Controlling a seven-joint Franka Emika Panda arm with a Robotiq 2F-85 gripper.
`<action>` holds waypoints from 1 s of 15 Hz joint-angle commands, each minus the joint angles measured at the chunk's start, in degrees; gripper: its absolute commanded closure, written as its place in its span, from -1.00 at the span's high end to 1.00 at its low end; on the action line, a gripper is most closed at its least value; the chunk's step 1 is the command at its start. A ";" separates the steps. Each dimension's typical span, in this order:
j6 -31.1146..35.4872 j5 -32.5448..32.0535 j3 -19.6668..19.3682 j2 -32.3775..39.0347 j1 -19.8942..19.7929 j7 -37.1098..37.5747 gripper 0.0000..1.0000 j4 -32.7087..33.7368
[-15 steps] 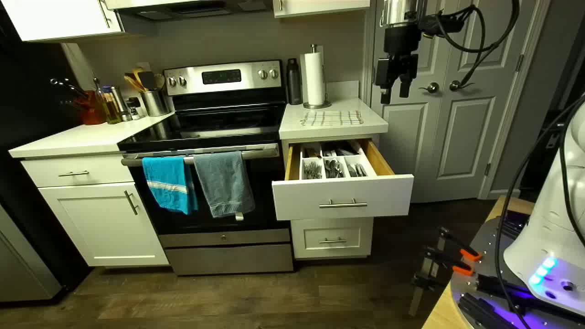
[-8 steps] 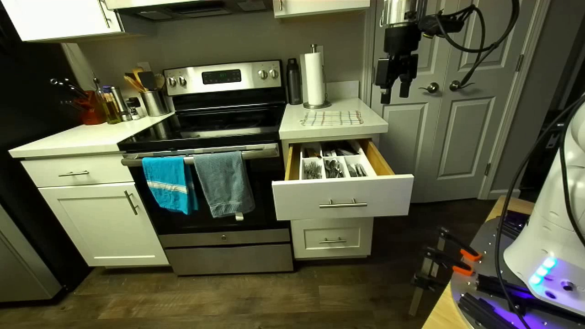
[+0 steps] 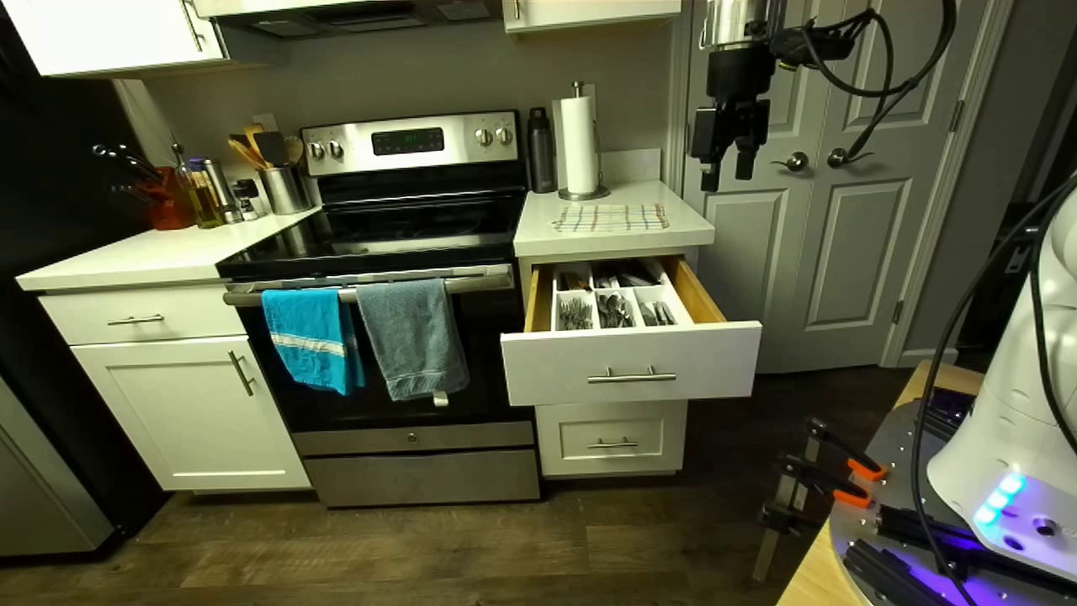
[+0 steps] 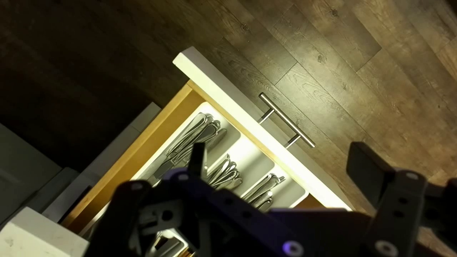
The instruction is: Push the top right drawer fully inwards
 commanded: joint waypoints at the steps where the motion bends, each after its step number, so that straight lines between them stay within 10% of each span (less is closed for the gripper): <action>1: 0.43 -0.05 0.44 0.54 -0.31 0.00 1.00 0.08; 15: 12.76 -5.55 2.60 15.74 3.95 -9.81 1.00 8.35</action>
